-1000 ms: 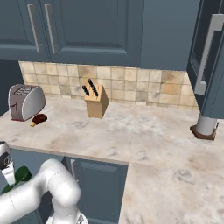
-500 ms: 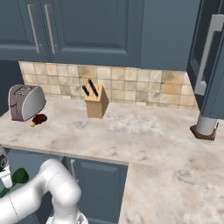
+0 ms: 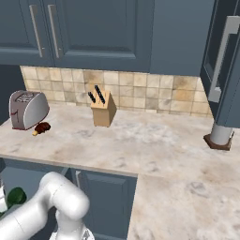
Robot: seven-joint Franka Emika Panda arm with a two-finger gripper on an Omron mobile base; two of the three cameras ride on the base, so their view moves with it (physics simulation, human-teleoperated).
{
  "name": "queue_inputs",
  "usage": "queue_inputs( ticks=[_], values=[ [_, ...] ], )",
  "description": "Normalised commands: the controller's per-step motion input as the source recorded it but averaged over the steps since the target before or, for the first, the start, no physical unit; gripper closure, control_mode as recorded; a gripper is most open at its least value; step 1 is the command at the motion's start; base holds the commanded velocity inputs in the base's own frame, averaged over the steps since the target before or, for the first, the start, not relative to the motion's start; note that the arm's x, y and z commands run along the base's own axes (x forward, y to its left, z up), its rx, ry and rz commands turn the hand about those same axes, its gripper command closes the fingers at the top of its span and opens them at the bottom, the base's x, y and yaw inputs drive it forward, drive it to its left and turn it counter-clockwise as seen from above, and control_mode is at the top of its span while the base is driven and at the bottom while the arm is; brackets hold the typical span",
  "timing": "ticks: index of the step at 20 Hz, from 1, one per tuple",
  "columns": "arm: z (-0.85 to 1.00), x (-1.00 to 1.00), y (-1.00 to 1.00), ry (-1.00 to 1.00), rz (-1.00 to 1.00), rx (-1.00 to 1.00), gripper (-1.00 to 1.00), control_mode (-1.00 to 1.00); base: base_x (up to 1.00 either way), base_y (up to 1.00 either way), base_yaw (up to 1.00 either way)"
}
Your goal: Pick the measuring cup from the drawer and place it on the counter.
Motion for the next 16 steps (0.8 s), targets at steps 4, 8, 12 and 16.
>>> queue_inputs(
  ticks=[4,8,12,16],
  values=[
    [-0.02,-0.15,-0.30,-0.07,0.07,0.00,1.00,-1.00,0.00,0.00,0.00],
    [0.69,-0.01,-0.32,-0.17,0.16,0.10,1.00,-1.00,0.00,0.00,0.00],
    [1.00,0.00,-0.31,-0.23,0.17,0.17,1.00,-1.00,0.00,0.00,0.00],
    [1.00,-0.01,-0.18,-0.09,0.09,0.19,1.00,-1.00,0.00,0.00,0.00]
  ],
)
